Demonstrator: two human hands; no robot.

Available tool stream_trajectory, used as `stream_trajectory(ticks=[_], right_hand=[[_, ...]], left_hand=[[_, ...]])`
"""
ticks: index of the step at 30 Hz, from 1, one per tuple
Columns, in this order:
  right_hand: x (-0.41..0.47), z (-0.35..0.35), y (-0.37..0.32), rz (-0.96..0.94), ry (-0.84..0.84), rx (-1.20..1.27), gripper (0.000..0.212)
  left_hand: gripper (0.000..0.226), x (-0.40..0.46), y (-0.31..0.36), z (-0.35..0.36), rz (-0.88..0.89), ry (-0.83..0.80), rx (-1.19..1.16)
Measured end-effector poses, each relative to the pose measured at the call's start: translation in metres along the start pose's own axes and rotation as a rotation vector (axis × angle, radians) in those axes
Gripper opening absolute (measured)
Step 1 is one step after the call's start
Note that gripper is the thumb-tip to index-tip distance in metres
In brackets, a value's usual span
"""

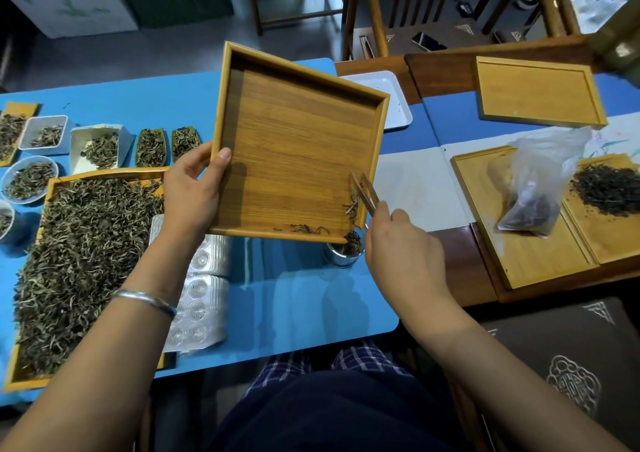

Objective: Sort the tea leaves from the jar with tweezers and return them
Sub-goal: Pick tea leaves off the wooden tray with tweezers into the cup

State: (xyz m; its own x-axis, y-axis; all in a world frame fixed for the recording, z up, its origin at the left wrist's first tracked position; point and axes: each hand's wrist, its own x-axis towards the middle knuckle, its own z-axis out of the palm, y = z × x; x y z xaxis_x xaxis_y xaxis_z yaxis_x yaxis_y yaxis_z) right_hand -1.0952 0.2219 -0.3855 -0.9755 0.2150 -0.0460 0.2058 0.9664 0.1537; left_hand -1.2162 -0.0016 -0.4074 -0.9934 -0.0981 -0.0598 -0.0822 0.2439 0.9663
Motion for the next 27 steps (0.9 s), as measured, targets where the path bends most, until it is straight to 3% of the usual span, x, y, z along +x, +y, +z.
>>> stream_trajectory(ticks=[9,17,19,23,27], right_hand=[[-0.035,0.016,-0.001,-0.047,0.001,-0.017,0.045],[-0.047,0.012,0.001,-0.033,-0.072,0.141,0.019],[-0.044,0.005,0.002,-0.058,-0.026,0.218,0.014],[-0.029,-0.006,-0.007,-0.303,0.026,0.459,0.025],[-0.003,-0.009,-0.021,-0.505,0.036,0.399,0.026]], left_hand=[[0.03,-0.002,0.002,0.001,-0.022,0.013,0.019],[0.029,-0.003,-0.001,0.0,-0.016,-0.001,0.004],[0.03,-0.003,-0.001,0.0,-0.014,-0.004,0.004],[0.029,-0.003,0.001,0.001,-0.006,-0.005,0.007],[0.029,-0.004,0.002,0.002,0.009,-0.009,0.004]])
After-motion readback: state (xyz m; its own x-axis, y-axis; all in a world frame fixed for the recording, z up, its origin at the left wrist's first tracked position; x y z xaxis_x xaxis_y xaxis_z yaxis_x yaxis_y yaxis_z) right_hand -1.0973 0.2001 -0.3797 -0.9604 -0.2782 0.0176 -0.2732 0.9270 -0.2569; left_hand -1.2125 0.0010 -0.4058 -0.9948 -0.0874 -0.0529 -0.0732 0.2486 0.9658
